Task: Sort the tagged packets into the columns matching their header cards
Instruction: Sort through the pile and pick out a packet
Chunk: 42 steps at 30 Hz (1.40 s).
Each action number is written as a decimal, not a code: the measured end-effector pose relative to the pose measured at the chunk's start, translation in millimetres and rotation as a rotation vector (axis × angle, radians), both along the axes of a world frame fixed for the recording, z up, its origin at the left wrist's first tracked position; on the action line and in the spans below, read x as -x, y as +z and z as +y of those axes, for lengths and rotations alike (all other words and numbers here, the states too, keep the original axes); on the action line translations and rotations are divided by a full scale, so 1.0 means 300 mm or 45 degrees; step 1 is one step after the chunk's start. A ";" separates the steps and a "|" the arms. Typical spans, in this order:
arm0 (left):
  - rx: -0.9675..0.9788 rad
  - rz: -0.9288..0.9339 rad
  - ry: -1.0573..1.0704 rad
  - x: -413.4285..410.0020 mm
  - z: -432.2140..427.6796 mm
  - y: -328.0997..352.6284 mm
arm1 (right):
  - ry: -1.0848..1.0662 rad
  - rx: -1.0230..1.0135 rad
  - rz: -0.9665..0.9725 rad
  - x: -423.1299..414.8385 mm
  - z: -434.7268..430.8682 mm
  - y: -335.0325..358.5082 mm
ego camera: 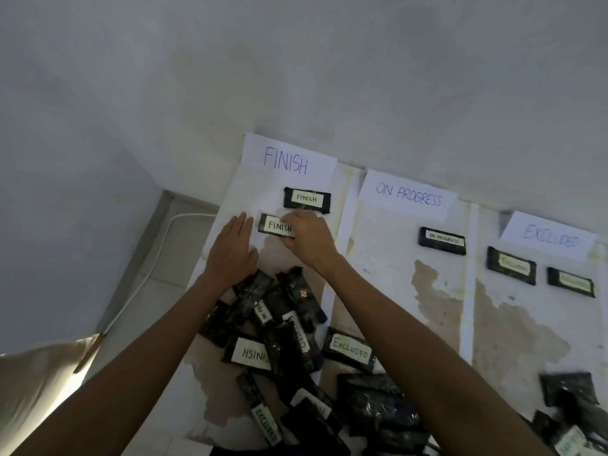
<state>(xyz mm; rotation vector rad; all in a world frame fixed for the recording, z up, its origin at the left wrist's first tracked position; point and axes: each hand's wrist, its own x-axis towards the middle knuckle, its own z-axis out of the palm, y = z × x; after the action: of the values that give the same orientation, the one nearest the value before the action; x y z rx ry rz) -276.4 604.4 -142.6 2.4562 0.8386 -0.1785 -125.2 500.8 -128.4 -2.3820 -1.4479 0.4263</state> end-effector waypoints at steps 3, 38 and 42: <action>-0.026 -0.008 -0.017 -0.017 0.048 -0.032 | 0.035 -0.031 -0.104 -0.020 0.094 -0.032; 0.262 -0.296 0.027 0.118 -0.204 0.014 | -0.199 0.346 0.509 0.207 -0.294 0.054; 0.407 -0.303 0.140 0.119 -0.278 0.052 | -0.420 0.156 0.960 0.148 -0.333 0.115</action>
<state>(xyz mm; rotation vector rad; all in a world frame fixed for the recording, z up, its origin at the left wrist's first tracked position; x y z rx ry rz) -312.2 521.0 -127.0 2.0789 0.7720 0.0196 -169.8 400.8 -93.9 -2.1137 -0.6950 1.1811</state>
